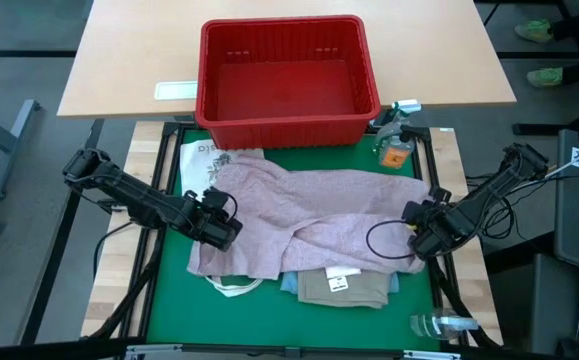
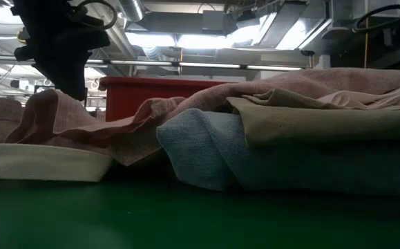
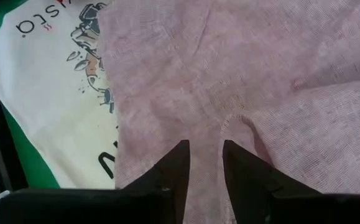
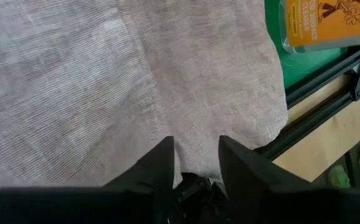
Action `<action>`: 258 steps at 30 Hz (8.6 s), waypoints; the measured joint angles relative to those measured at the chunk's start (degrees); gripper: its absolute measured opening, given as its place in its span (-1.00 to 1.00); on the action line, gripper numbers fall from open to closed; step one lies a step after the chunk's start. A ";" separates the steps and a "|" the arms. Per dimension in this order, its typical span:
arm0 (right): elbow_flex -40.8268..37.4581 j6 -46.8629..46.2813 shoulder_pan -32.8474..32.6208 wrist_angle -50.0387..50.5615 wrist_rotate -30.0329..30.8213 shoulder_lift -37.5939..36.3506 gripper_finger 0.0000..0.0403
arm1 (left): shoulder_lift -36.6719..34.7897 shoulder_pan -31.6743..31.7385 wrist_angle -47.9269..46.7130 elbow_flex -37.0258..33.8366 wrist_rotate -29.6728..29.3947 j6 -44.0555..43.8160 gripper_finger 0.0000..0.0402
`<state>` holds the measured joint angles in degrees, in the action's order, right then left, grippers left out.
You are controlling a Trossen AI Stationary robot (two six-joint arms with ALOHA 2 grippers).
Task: Fold laundry
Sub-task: Fold the pink polo
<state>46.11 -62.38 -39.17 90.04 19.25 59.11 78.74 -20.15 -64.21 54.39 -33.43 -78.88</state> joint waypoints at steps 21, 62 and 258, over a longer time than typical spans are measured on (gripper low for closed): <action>0.11 7.42 -0.23 -6.73 -22.46 0.00 -0.39 | 0.02 -2.26 32.47 0.00 4.64 18.15 -0.78; 0.13 19.26 -10.75 -29.21 -26.77 22.97 -0.43 | 15.10 -1.16 37.74 0.02 2.88 19.53 -0.82; 22.69 71.50 30.96 -64.35 3.81 41.31 -0.91 | 1.88 5.52 -4.25 -4.83 -1.55 13.47 -0.99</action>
<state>68.79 9.12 -8.21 25.69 23.06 100.42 80.62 -14.63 -68.45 49.56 -34.98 -65.41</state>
